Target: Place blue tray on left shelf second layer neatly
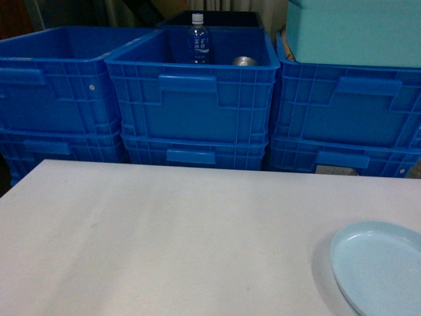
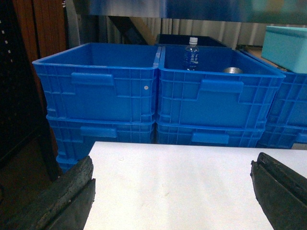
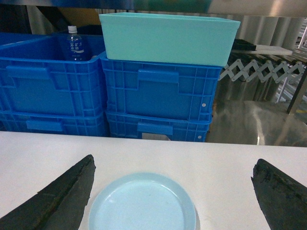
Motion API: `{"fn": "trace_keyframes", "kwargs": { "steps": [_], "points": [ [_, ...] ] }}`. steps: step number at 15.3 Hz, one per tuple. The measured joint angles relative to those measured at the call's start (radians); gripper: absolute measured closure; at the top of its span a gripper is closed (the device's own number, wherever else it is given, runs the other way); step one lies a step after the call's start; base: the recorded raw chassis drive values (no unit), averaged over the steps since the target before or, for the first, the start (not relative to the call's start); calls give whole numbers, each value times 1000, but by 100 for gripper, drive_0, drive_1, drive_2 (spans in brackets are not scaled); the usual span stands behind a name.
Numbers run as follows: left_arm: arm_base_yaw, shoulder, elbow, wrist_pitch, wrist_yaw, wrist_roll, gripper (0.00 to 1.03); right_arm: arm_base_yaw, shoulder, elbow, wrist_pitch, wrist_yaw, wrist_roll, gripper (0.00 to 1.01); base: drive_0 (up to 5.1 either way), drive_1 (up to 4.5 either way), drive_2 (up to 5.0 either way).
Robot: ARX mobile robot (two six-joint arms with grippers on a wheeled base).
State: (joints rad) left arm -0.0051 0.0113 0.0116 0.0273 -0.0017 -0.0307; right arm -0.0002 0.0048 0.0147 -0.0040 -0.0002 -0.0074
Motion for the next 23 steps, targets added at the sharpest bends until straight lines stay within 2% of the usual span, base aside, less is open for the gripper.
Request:
{"fn": "trace_keyframes", "kwargs": {
  "steps": [10, 12, 13, 14, 15, 16, 17, 19, 21, 23],
  "points": [
    [0, 0, 0, 0, 0, 0, 5, -7, 55, 0, 43, 1, -1, 3, 0, 0, 0],
    [0, 0, 0, -1, 0, 0, 5, -74, 293, 1, 287, -22, -11, 3, 0, 0, 0],
    [0, 0, 0, 0, -1, 0, 5, -115, 788, 87, 615, -66, -65, 3, 0, 0, 0],
    [0, 0, 0, 0, 0, 0, 5, -145, 1201, 216, 736, -95, -88, 3, 0, 0, 0],
    [0, 0, 0, 0, 1, 0, 5, -159, 1416, 293, 750, -93, -108, 3, 0, 0, 0],
    [0, 0, 0, 0, 0, 0, 5, -165, 1506, 334, 739, -93, -117, 3, 0, 0, 0],
    [0, 0, 0, 0, 0, 0, 5, -170, 1584, 374, 671, -112, -105, 3, 0, 0, 0],
    [0, 0, 0, 0, 0, 0, 5, -158, 1662, 422, 645, -97, -77, 3, 0, 0, 0],
    [0, 0, 0, 0, 0, 0, 5, -134, 1724, 430, 660, -96, -60, 3, 0, 0, 0],
    [0, 0, 0, 0, 0, 0, 5, -122, 1794, 402, 732, -65, -47, 3, 0, 0, 0]
  ]
}}
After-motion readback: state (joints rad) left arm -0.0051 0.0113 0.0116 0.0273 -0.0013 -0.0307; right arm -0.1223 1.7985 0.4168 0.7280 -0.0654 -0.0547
